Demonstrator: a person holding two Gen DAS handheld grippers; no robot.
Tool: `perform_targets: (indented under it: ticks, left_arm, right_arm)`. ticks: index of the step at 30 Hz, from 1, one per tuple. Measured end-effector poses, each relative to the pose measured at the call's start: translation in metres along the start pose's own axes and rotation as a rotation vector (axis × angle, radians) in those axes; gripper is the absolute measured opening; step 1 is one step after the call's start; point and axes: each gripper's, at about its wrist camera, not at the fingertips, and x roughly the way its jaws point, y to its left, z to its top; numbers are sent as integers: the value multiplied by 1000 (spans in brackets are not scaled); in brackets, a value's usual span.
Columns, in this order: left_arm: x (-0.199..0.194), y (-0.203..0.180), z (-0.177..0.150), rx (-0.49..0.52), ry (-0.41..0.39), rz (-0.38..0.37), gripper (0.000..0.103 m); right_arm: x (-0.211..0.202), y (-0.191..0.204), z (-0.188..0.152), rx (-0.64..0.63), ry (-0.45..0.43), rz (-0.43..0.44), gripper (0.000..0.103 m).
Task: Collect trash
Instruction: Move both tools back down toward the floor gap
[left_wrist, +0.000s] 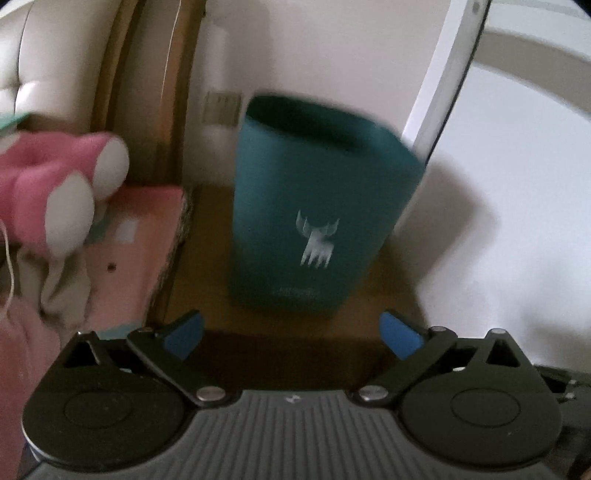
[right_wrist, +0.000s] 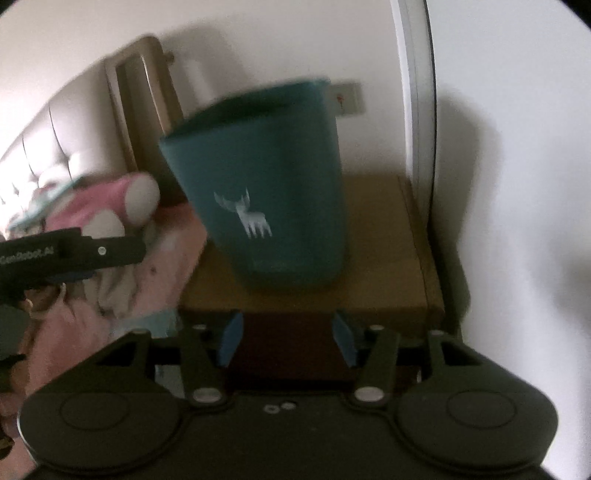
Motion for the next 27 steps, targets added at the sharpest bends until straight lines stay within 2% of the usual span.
perform_targets:
  ticks: [11,20,23,27]
  left_arm:
    - [86,27,-171,-31,247,86,103]
    - [165,44,-321,11,467,125,102]
    - [187,46,-366,42,529,160,102]
    - [213,52,-420,74,602,140,102]
  right_arm:
    - [80,-35,-142,-28,205,-62,54]
    - [156,-65,-256,-11,362,-90,54]
    - [180,-74,-288,-5,402,-91,54]
    - [211,-81,-327,-25,449,-92,54]
